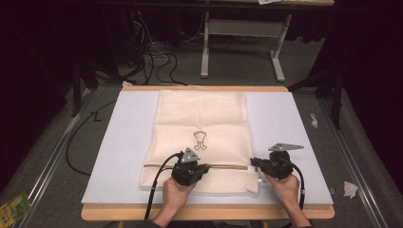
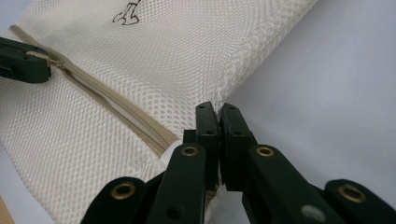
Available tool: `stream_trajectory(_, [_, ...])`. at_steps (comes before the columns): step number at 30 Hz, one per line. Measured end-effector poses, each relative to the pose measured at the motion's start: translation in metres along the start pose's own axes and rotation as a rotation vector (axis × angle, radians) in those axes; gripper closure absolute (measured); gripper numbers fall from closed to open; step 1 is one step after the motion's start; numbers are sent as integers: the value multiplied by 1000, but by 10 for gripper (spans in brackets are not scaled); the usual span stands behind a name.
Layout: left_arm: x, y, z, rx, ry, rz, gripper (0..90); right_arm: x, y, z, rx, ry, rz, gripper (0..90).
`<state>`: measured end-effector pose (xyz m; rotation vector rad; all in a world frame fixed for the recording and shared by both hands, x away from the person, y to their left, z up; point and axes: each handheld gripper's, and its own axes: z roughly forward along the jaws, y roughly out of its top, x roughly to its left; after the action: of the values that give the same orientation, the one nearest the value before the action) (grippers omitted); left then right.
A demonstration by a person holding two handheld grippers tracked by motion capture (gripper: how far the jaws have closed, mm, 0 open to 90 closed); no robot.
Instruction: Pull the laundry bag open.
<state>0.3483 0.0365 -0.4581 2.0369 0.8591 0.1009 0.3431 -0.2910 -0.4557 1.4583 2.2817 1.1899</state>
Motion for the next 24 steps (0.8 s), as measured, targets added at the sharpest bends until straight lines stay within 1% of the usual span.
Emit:
stream_trajectory(1, [0, -1, -1, 3, 14, 3, 871, -1, 0, 0, -4, 12, 7, 888])
stream_trajectory(2, [1, -1, -2, 9, 12, 4, 871, -1, 0, 0, -4, -6, 0, 888])
stream_trajectory(6, [2, -1, -3, 4, 14, 3, 871, 1, 0, -1, -3, -4, -6, 888])
stream_trajectory(7, [3, -1, -4, 6, 21, 5, 871, 1, 0, 0, -4, -1, -5, 888])
stream_trajectory(8, [4, -1, -4, 4, 21, -2, 871, 0, 0, 0, -4, -5, -9, 888])
stream_trajectory(9, [5, -1, -5, 0, 18, -7, 871, 0, 0, 0, -1, -4, 2, 888])
stream_trajectory(10, [5, -1, -5, 0, 16, -9, 871, -1, 0, 0, -4, 1, 2, 888])
stream_trajectory(11, [5, -1, -6, 3, 19, -2, 871, -1, 0, 0, -5, 2, 2, 888])
stream_trajectory(14, [4, -2, -6, -1, 20, -4, 871, -1, 0, 0, -10, 2, 1, 888])
stream_trajectory(16, [6, -2, -8, 1, 30, -2, 871, 0, 0, -1, -8, -4, 1, 888])
stream_trajectory(17, [7, -2, -10, -1, 36, -6, 871, -2, 0, -2, -11, -4, 5, 888])
stream_trajectory(18, [10, -3, -13, -9, 33, -20, 871, -2, 0, -2, -13, 0, 9, 888])
stream_trajectory(21, [11, -3, -15, -7, 42, -11, 871, -2, 0, -2, -9, 3, 6, 888])
stream_trajectory(22, [11, -4, -16, -4, 52, -6, 871, -1, 0, -2, -11, 2, 4, 888])
stream_trajectory(23, [12, -4, -17, -9, 49, -14, 871, -1, 0, -2, -11, -4, 2, 888])
stream_trajectory(24, [13, -5, -17, -10, 44, -21, 871, -2, 0, -2, -10, -1, 6, 888])
